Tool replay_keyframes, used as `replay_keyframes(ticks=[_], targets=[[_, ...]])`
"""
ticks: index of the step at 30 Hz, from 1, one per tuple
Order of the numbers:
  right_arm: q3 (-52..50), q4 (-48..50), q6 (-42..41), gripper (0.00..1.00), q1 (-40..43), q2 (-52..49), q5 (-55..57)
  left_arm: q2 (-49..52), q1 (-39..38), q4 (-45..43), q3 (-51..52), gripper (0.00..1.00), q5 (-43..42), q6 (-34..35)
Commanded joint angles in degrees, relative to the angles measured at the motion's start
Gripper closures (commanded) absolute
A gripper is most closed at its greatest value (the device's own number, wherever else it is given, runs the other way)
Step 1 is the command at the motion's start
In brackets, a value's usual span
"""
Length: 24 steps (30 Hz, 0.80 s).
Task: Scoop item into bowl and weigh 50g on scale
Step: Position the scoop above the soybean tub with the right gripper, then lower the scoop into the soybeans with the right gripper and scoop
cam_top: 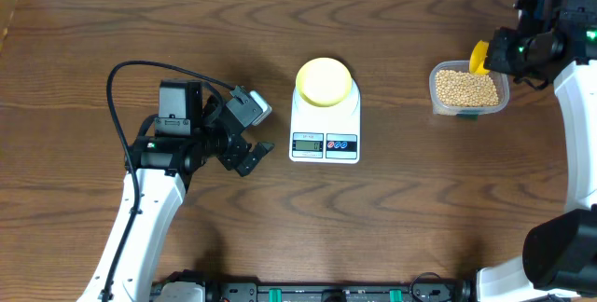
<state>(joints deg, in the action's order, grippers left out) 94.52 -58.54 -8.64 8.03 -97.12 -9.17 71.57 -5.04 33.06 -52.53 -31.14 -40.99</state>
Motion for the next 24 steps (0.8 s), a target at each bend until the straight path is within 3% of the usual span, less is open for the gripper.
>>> replay_keyframes(ticks=[1, 7, 17, 24], targets=[[4.9, -2.4, -4.0, 0.99, 0.0, 0.2, -2.1, 0.3, 0.2, 0.2, -0.1, 0.02, 0.3, -1.0], [7.9, -8.5, -6.1, 0.99, 0.0, 0.2, -1.1, 0.3, 0.2, 0.2, -0.1, 0.03, 0.3, -1.0], [7.9, -10.1, -10.0, 0.99, 0.7, 0.2, 6.2, 0.3, 0.2, 0.2, -0.1, 0.02, 0.3, -1.0], [7.9, -11.0, -6.1, 0.99, 4.5, -0.7, 4.0, 0.3, 0.2, 0.2, -0.1, 0.02, 0.3, -1.0]])
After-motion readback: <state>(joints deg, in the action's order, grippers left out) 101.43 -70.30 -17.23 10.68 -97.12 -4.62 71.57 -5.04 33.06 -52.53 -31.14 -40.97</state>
